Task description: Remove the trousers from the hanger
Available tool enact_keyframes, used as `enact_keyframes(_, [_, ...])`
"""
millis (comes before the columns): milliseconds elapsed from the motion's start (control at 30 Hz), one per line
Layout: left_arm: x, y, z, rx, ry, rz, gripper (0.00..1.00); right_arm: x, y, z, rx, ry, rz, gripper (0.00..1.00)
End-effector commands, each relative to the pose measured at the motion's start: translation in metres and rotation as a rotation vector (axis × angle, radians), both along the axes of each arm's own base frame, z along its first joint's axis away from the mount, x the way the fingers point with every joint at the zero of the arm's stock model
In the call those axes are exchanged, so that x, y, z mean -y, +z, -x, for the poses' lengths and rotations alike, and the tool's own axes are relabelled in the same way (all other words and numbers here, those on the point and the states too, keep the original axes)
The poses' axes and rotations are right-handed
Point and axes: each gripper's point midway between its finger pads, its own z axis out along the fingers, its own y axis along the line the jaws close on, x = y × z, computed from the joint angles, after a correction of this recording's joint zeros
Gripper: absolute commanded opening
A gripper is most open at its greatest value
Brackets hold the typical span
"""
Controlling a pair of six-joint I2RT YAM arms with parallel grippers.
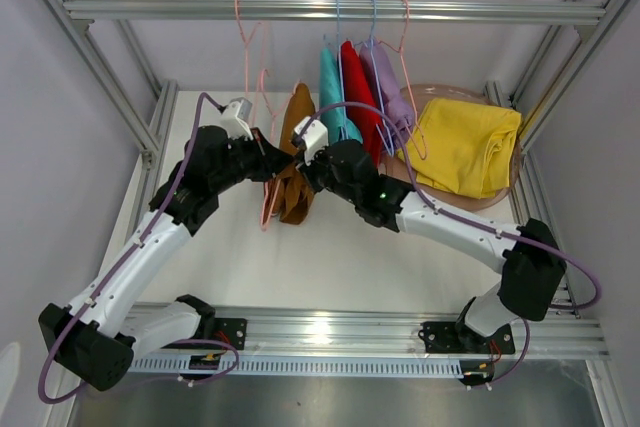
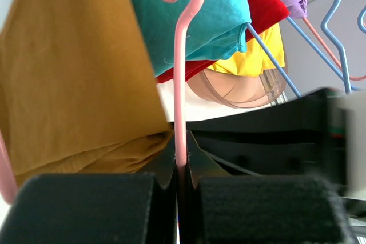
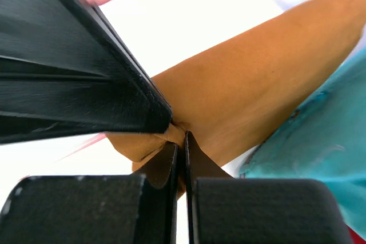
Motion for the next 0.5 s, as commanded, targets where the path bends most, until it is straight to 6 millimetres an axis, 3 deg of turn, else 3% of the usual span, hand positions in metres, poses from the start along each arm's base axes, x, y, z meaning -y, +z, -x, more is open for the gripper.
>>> enact_keyframes(0, [0.005,0.041,-0.002,0.134,-0.032,0.021,0.01,0.022,0.103,0.002,0.180,-0.068,-0.170,0.00])
enact_keyframes(267, [0.002,0.030,-0.010,0.105,0.003,-0.005,0.01,0.040,0.126,0.038,0.198,-0.067,-0.162,0.00])
enact_keyframes(400, [0.001,0.028,-0.010,0.098,0.012,-0.009,0.00,0.053,0.129,0.058,0.200,-0.073,-0.162,0.00])
enact_keyframes(467, [0.000,0.026,-0.011,0.098,0.015,-0.014,0.00,0.059,0.119,0.067,0.188,-0.076,-0.137,0.00])
